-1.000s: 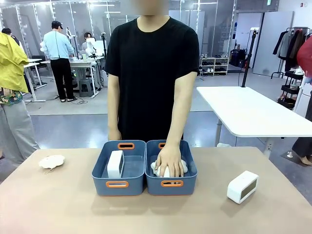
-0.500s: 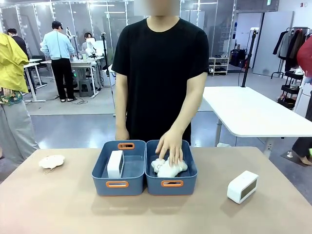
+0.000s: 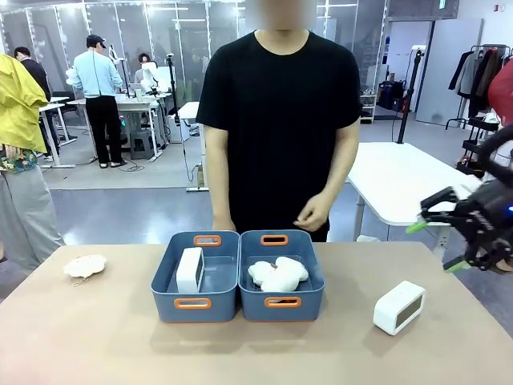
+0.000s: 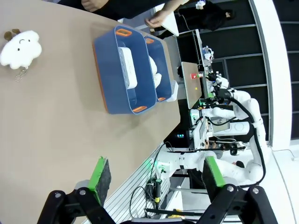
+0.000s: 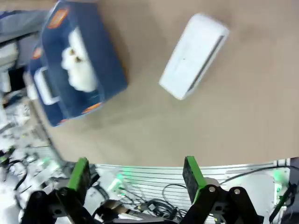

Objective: Sort the digital clocks into the basket.
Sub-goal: Pick up the Digital clock from the table and place it into the empty Plastic storage basket.

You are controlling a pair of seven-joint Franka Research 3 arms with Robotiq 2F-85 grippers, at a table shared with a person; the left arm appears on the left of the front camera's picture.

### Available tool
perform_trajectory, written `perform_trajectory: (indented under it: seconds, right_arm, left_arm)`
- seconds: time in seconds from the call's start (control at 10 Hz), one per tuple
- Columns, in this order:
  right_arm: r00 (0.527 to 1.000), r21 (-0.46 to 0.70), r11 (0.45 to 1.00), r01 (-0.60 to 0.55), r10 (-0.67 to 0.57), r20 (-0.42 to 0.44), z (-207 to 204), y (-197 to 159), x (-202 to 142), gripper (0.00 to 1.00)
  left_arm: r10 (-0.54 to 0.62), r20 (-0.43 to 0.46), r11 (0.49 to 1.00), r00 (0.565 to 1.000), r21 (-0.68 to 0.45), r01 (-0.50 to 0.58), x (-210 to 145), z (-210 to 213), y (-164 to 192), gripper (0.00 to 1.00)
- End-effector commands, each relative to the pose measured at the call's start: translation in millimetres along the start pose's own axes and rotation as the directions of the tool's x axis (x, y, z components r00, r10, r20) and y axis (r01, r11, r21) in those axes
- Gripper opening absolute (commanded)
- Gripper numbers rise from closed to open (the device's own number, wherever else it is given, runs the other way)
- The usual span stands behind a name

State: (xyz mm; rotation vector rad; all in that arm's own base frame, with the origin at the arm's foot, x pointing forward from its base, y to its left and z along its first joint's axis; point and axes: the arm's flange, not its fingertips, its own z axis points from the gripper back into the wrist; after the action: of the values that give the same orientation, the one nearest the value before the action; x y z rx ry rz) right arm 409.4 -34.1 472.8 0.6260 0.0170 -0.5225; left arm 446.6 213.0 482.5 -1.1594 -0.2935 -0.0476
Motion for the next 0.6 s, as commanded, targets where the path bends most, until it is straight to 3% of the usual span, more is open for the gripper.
perform_trajectory:
  seconds: [0.0, 0.2, 0.3, 0.4, 0.5]
  right_arm:
    - [0.976, -0.255, 0.947, 0.196, -0.214, -0.045, -16.8, 6.2, 34.5, 1.0]
    - [0.986, -0.298, 0.94, 0.164, -0.156, 0.052, -40.6, 3.5, 44.2, 1.0]
    - [1.0, -0.156, 0.987, 0.024, -0.02, 0.022, -45.3, 9.1, 34.6, 1.0]
    - [0.983, -0.283, 0.941, 0.185, -0.182, 0.037, -43.0, -5.7, 42.0, 1.0]
    - [0.983, -0.283, 0.941, 0.185, -0.182, 0.037, -43.0, -5.7, 42.0, 1.0]
  left_arm:
    - [0.01, 0.012, 1.0, 1.0, 0.013, -0.01, 3.0, -0.4, -2.8, 1.0]
    - [0.01, 0.012, 1.0, 1.0, 0.013, -0.01, 3.0, -0.4, -2.8, 1.0]
    - [0.01, 0.012, 1.0, 1.0, 0.013, -0.01, 3.0, -0.4, -2.8, 1.0]
    - [0.01, 0.012, 1.0, 1.0, 0.013, -0.01, 3.0, -0.4, -2.8, 1.0]
    - [0.01, 0.012, 1.0, 1.0, 0.013, -0.01, 3.0, -0.4, -2.8, 1.0]
